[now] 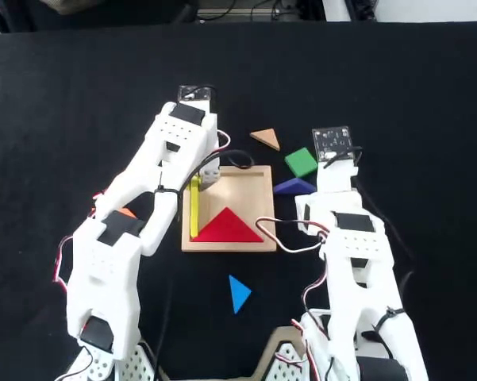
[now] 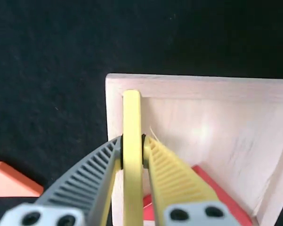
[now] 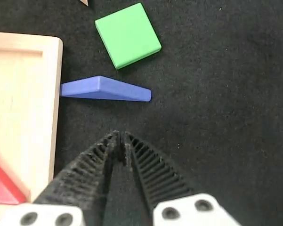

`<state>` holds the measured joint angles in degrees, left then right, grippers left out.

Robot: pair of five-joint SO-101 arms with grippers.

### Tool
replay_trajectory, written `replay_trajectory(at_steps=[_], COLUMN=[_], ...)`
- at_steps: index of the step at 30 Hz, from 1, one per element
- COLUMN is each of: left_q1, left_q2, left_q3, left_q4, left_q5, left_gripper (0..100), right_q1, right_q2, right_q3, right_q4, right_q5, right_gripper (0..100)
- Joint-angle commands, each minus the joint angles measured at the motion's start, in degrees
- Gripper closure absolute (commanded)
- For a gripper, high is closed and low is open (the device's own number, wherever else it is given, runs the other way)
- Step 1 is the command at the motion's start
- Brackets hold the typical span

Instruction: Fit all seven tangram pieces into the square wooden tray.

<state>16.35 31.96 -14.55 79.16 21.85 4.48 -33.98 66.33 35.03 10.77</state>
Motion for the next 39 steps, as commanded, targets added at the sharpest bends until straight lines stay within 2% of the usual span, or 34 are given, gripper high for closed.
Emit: replay_trajectory(at_steps=[1,15,22,31,39], left_q1=[-0.92,-0.04,0.48,0.66,3.12], left_q2=[-0.44,-0.53,-0.97,-1.14,-1.14], left_q3=[0.04,-0.13,0.13,-1.27,-11.65], left_q4=[-0.79,0.88,4.48,5.89,18.02], left_q5=[0.00,-0.97,-2.37,-2.37,-2.37], left_gripper=[94,94,81,80,80], right_q1=[0.53,-1.23,-1.32,-1.41,-1.32], right_q2=[-2.15,-2.15,-2.15,-2.15,-2.15], right_q3=[-0.57,-0.48,-0.48,-0.48,-0.48], right_q4=[-0.79,-0.79,-0.79,-0.79,-0.79], right_q5=[0.00,0.00,0.00,0.00,0.00], right_gripper=[98.6,98.6,98.6,98.6,98.6])
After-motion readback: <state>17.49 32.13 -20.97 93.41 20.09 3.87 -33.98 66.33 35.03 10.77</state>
